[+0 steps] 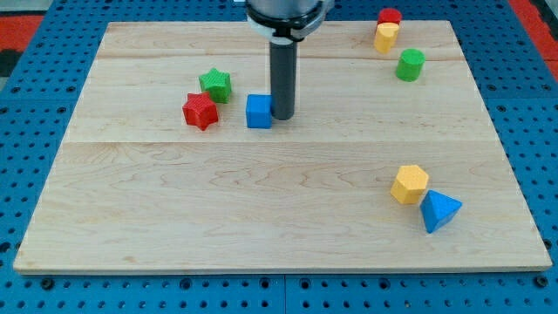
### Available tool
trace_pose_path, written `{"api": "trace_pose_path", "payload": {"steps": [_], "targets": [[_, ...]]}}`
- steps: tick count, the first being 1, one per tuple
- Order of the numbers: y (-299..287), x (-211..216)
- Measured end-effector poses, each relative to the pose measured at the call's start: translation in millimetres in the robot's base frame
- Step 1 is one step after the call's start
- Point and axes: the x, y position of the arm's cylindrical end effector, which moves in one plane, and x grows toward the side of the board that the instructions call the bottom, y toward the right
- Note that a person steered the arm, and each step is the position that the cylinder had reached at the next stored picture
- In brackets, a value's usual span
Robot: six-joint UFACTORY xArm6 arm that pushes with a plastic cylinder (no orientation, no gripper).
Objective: Move the green circle left and down a bit
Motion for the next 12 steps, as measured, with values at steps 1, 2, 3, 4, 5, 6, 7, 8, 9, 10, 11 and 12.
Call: {"api": "trace_pose_path", "payload": {"steps": [1,2,3,4,5,6,7,8,9,10,11,12], "targets": [[12,-7],[87,-20],[166,-17],[215,-16],[245,-43],[253,-73],[248,-73],[248,-75],[248,-97],[225,-107],[191,-85],[148,-57]]}}
